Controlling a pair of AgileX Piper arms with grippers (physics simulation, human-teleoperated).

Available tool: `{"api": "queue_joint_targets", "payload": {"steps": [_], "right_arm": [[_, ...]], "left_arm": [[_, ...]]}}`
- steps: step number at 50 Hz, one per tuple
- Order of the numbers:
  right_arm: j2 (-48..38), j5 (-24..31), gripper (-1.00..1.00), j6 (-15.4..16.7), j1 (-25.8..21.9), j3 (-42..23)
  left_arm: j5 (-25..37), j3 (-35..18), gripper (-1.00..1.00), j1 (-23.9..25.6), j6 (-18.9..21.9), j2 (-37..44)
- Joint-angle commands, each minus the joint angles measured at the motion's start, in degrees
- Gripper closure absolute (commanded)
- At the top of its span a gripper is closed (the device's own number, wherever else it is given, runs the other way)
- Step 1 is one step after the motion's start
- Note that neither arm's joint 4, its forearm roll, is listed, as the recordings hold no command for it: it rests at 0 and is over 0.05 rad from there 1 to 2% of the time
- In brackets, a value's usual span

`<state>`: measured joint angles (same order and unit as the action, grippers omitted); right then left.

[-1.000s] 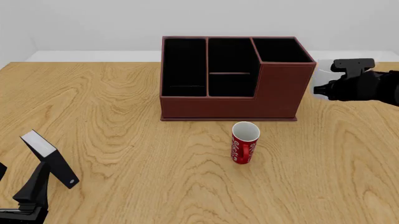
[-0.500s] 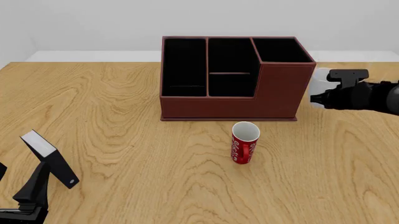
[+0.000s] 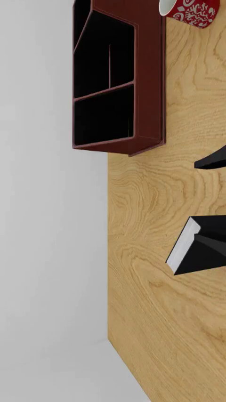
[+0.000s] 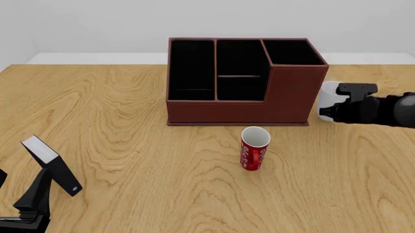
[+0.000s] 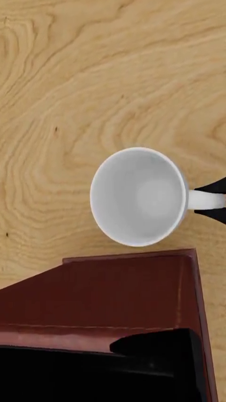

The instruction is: Pick up the white mug and place it to the right of the caddy.

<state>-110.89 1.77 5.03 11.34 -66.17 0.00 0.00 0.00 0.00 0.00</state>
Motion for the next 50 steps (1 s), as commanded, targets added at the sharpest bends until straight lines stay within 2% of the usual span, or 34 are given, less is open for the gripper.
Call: {"api": "queue_joint_targets", "payload": {"steps": [1,20,31,32,50], "right_arm": [[-1.3,-1.6,1.0,-1.1,-0.1,0.5],[-4.2,-4.2,1.0,-1.9,-0.2,1.9],[-4.9,-4.6,1.0,-0.7,-0.3,2.0],[-4.8,-4.7,-1.0,-0.4,0.2,2.0],[-4.4,-5.0,-1.0,-0.5,-0.1,2.8]], "left_arm": [[0.0,0.0,-1.0,0.0,0.0,0.0],[0.0,0.0,-1.0,0.0,0.0,0.0],[0.0,0.0,-1.0,0.0,0.0,0.0],[0.0,0.0,-1.0,0.0,0.0,0.0],[0.0,0.0,-1.0,0.0,0.0,0.0]]}}
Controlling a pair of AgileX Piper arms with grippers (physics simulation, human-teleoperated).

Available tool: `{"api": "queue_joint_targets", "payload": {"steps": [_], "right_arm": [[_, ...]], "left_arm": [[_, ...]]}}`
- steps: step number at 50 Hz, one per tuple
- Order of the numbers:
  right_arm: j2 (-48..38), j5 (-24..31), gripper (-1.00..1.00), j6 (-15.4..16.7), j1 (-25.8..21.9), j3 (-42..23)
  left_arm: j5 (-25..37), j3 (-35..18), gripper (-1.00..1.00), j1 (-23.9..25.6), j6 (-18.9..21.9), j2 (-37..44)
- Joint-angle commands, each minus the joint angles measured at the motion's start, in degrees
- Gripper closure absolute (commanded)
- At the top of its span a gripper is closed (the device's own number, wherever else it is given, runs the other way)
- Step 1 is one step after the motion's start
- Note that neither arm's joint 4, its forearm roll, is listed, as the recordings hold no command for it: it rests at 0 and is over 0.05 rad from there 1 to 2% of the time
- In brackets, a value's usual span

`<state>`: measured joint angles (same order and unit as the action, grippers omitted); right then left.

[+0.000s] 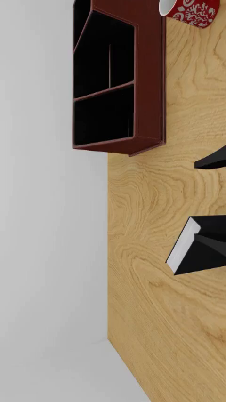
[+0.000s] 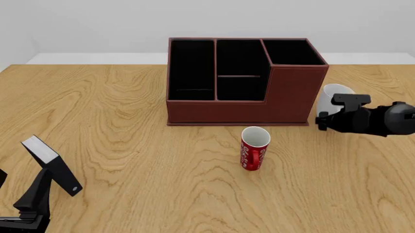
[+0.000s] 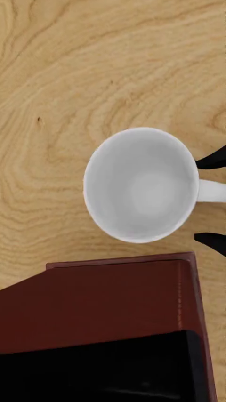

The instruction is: Pick up the white mug and place it to the right of the caddy.

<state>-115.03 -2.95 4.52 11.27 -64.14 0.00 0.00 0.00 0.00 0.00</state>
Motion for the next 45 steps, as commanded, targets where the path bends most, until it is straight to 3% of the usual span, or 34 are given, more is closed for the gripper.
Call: {"api": "queue_joint_targets", "payload": {"steps": [1,45], "right_arm": [[-0.2,-0.3,-1.0,0.0,-0.1,0.9],[5.9,-3.1,-1.0,-1.3,-0.4,6.3]], "left_arm": [[0.0,0.0,-1.0,0.0,0.0,0.0],[0.0,0.0,-1.0,0.0,0.0,0.0]]}}
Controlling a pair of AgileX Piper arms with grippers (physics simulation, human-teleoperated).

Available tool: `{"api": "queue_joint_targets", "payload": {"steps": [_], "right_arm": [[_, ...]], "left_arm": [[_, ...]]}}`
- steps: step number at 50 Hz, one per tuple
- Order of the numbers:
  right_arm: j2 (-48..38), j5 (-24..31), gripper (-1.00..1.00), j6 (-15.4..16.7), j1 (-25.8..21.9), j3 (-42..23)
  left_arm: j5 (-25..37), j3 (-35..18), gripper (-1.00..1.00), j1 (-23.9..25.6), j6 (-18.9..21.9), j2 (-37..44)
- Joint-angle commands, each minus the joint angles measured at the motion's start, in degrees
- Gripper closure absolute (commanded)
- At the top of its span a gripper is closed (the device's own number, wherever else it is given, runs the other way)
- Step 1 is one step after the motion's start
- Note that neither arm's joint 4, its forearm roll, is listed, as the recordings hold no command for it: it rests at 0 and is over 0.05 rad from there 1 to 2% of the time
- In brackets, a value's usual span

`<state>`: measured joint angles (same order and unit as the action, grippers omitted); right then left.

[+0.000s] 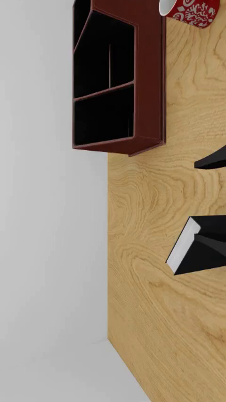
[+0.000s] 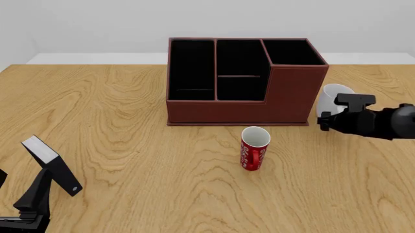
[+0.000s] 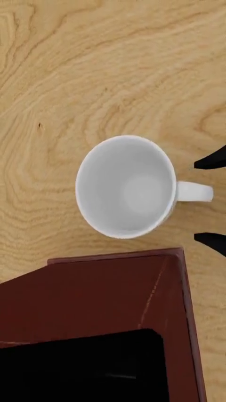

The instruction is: Pick up the white mug and place it to the right of the caddy.

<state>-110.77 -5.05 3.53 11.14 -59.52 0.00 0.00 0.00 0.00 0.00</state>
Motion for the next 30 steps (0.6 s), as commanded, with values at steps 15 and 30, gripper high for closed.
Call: {"api": "queue_joint_targets", "payload": {"steps": [15,30], "right_arm": [[4.0,-3.4,-1.0,-0.9,-0.6,4.8],[9.4,-4.2,-1.0,-1.1,-0.8,7.8]], "left_arm": [[0.0,0.0,-1.0,0.0,0.0,0.0],[0.0,0.0,-1.0,0.0,0.0,0.0]]}}
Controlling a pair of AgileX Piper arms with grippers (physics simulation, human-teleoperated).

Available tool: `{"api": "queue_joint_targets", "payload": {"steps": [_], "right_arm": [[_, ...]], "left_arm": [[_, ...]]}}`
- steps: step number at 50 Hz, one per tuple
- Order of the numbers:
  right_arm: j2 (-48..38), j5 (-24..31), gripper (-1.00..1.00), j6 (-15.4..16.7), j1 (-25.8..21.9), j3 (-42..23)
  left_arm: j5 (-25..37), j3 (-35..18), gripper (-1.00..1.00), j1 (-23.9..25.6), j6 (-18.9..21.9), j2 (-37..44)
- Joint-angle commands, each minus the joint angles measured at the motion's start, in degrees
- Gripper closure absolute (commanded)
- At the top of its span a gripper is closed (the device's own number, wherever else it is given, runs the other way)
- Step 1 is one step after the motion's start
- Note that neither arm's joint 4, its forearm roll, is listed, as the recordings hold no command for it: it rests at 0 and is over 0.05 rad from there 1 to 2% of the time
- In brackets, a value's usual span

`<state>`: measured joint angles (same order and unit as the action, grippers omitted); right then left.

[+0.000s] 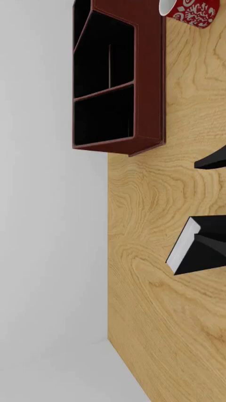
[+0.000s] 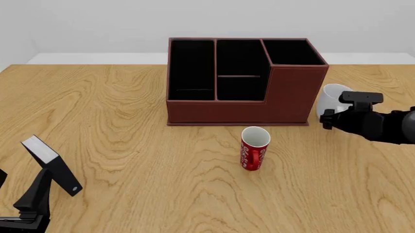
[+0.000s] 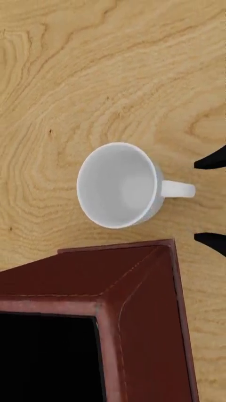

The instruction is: Pick up the white mug and place it to the right of the caddy.

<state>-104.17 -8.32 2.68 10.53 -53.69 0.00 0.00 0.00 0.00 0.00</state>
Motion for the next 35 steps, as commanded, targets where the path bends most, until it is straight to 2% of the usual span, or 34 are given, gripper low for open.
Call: {"api": "queue_joint_targets", "payload": {"steps": [1,22,35], "right_arm": [[2.9,-1.1,-1.0,-0.4,-0.2,2.2],[5.4,-2.2,-1.0,-0.3,0.2,4.0],[10.0,-2.9,-1.0,-1.7,-0.7,6.9]], "left_arm": [[0.0,0.0,-1.0,0.0,0.0,0.0],[0.0,0.0,-1.0,0.0,0.0,0.0],[0.0,0.0,-1.0,0.0,0.0,0.0]]}}
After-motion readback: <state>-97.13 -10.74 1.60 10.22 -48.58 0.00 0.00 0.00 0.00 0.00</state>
